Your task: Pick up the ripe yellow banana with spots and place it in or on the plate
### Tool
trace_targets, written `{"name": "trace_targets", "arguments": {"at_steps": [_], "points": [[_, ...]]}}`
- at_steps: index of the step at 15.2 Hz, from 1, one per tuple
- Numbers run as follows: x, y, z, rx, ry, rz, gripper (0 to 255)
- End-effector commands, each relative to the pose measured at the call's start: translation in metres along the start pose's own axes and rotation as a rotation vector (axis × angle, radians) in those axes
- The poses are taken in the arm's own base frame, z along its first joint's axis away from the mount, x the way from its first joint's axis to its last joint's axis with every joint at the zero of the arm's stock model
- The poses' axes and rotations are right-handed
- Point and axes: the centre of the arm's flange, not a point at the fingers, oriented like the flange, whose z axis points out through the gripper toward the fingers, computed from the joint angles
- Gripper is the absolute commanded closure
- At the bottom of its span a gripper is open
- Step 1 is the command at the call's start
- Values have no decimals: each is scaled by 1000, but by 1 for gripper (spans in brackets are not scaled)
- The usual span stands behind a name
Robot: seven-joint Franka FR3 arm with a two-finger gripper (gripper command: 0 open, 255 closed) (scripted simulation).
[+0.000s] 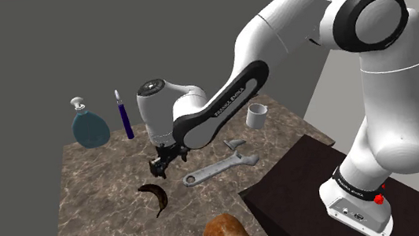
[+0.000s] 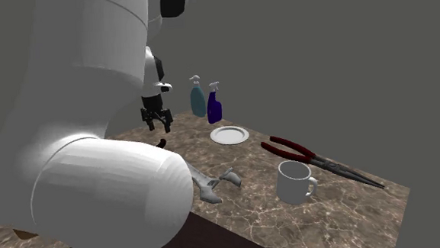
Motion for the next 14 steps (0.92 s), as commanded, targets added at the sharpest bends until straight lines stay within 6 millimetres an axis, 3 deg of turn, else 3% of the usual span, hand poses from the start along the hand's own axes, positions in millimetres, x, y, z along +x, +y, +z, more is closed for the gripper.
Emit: {"name": "trace_targets", "arguments": {"at_steps": [1,6,14], "points": [[10,-23,15,-3,-1,4,0],[32,-76,49,-8,-4,10,0],[33,-79,91,-8,-4,11,0]]}}
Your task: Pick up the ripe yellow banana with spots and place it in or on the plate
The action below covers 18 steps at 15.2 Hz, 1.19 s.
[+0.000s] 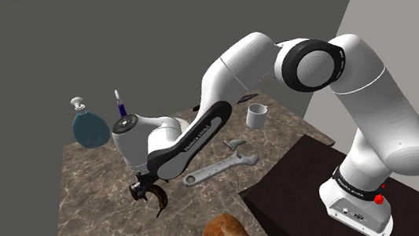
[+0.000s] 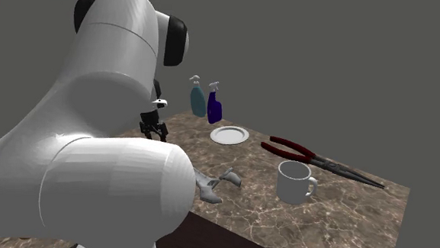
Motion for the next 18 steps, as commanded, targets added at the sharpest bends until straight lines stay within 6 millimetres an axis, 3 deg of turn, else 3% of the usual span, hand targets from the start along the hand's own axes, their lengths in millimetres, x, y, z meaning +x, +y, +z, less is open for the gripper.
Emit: {"name": "trace_targets", "arguments": {"at_steps": [1,8,9,18], "points": [[0,0,8,0,0,0,0],[0,0,8,0,0,0,0],[0,0,8,0,0,0,255],[0,0,8,0,0,0,255]]}}
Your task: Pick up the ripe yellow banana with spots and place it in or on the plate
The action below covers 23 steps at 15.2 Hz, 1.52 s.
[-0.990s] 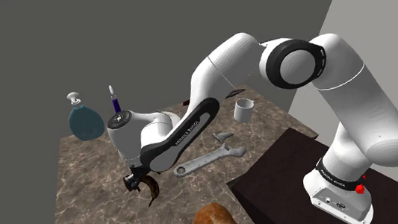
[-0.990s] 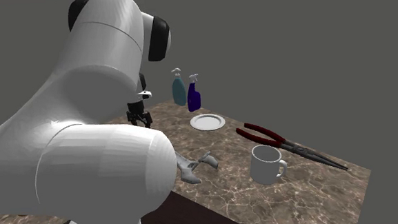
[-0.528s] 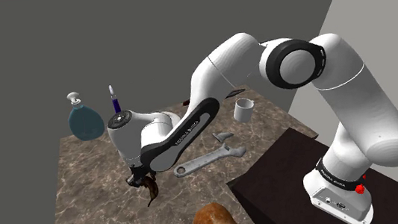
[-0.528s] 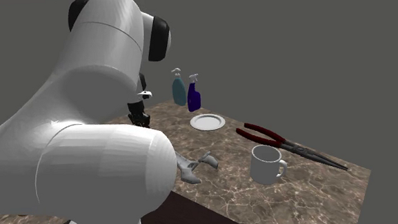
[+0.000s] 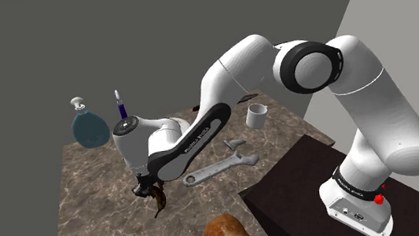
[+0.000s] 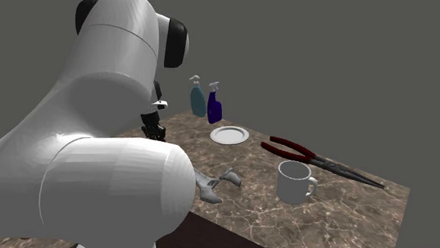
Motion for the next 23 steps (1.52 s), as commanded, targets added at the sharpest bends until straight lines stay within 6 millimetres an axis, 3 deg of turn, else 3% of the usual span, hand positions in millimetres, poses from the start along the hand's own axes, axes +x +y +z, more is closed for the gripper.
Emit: {"name": "trace_targets", "arguments": {"at_steps": [1,9,10,11,13,21,23], "points": [[0,1,-4,-2,-2,0,255],[0,5,-46,-2,-2,0,255],[0,4,-41,-1,-2,0,255],[0,4,-41,-1,-2,0,0],[-35,-29,-28,-115,110,171,0],[-32,-25,13,-119,115,177,0],[-32,-25,13,-119,115,177,0]]}}
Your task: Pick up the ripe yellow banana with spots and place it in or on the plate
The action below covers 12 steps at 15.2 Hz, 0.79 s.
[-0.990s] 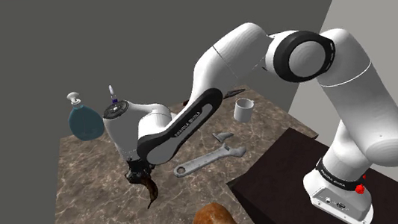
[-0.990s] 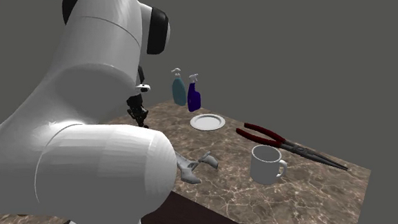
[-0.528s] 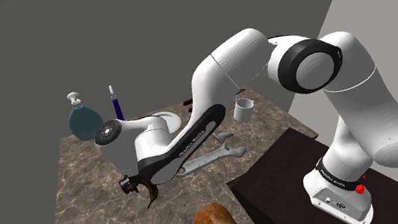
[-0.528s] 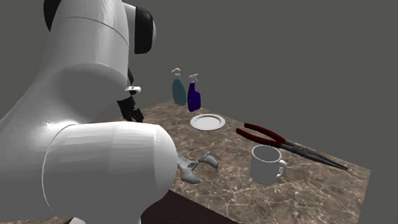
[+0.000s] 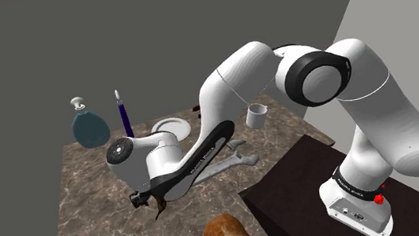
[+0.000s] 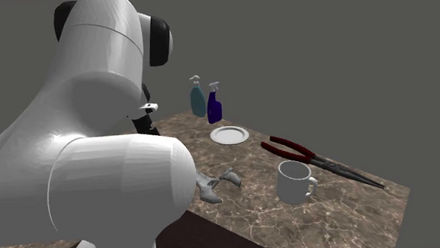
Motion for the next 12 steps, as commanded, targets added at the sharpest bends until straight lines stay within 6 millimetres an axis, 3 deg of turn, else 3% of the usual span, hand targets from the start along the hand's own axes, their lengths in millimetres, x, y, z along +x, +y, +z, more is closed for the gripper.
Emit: {"name": "trace_targets", "arguments": {"at_steps": [1,6,7,12], "points": [[0,0,2,0,0,0,0],[0,0,1,0,0,0,0],[0,0,1,0,0,0,255],[0,0,1,0,0,0,255]]}}
